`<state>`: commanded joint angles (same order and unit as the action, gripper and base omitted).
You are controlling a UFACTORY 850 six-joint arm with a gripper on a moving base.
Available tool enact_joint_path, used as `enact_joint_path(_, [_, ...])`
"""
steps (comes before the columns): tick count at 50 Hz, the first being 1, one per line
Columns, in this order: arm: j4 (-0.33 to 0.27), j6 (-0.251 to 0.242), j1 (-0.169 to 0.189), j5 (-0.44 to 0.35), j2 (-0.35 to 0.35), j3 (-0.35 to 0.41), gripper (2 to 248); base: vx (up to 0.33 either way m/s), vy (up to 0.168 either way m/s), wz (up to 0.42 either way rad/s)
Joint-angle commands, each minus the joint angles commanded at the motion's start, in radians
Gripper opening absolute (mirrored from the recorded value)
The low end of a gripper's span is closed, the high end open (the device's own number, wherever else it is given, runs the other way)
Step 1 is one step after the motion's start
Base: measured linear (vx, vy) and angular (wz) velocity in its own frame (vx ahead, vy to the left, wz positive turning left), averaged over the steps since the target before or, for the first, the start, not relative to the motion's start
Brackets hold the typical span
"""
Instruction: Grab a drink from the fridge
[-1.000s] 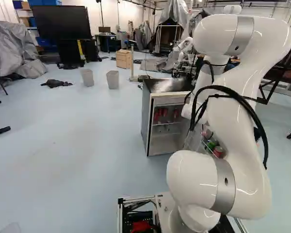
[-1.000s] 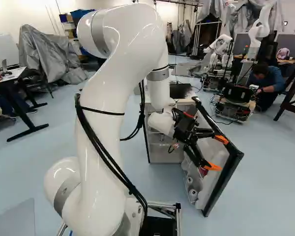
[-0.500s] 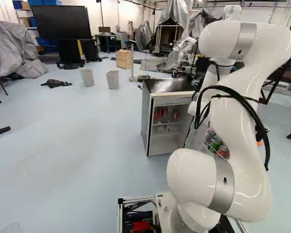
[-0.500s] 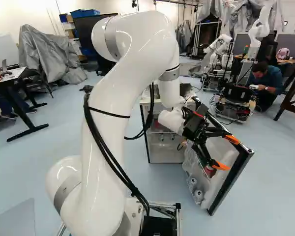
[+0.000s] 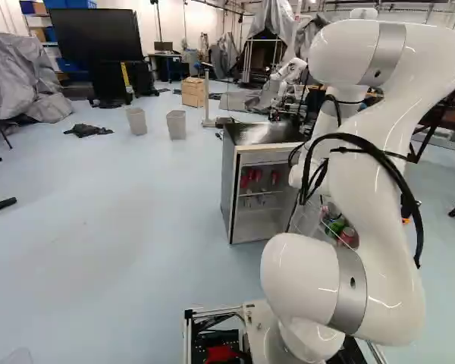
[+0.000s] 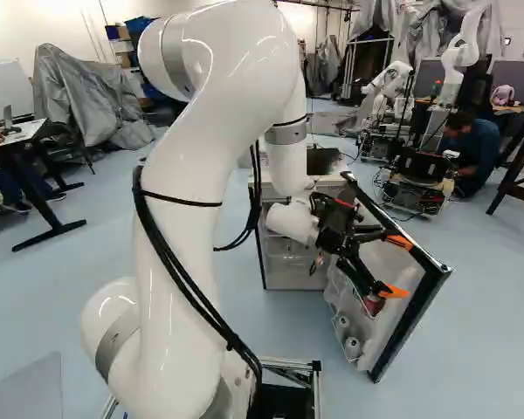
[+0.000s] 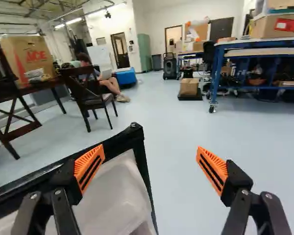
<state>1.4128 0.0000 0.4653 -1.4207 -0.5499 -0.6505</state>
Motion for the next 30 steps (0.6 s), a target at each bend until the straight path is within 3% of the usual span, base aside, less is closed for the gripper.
enact_joint_path(30, [-0.315, 0.000, -0.078, 0.000, 0.127, 0.219, 247, 0.000, 0.000, 0.000])
